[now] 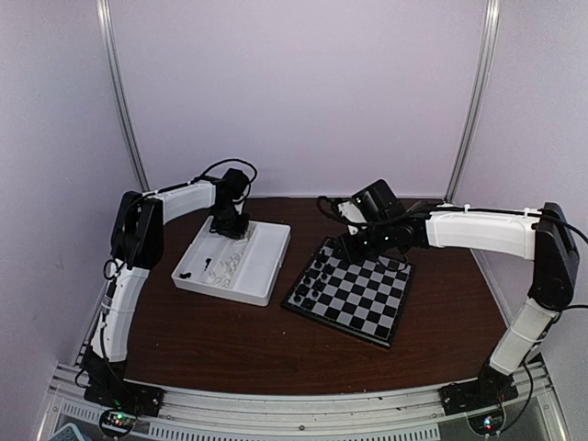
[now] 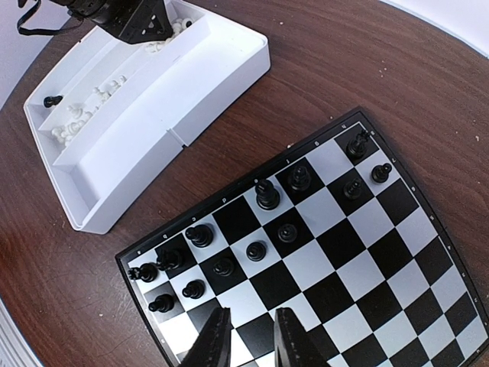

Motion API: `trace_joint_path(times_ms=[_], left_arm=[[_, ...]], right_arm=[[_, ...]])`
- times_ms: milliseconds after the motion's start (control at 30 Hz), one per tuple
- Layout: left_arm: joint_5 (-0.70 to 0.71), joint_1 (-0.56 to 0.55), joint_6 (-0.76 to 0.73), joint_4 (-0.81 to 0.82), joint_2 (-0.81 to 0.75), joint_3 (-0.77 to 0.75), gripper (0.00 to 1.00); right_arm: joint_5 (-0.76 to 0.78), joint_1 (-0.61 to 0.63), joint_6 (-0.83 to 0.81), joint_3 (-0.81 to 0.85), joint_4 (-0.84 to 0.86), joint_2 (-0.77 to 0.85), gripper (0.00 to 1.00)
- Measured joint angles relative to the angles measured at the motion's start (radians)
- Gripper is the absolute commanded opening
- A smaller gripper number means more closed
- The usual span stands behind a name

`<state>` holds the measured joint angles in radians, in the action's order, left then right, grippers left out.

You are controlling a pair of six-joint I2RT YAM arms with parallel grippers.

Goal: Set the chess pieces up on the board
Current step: Pick up the chess piece from the storage box.

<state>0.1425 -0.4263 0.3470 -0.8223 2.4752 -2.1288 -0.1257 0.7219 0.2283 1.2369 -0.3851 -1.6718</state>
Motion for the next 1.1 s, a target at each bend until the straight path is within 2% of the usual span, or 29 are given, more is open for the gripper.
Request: trace_joint_path(times_ms=[300,467,867,1100], left_arm=[[-0.001,0.000,-0.008,-0.010,-0.001,-0.002,0.16],[-0.007,0.000,-0.019,-0.008,-0.037,0.052,0.15],[-0.109,-0.016,-0.050,0.098,-0.343,0.362,0.18],[-0.220,-0.095,-0.078,0.199,-0.512,0.520,0.17]], right_arm=[[0.000,-0.001,-0.005,0.000,0.000,0.000,0.23],[0.000,-0.001,-0.005,0.000,0.000,0.000,0.23],[-0.017,-0.001,0.007,0.000,0.000,0.000,0.23],[-0.089,-0.001,0.061,0.005,-0.003,0.000,0.25]])
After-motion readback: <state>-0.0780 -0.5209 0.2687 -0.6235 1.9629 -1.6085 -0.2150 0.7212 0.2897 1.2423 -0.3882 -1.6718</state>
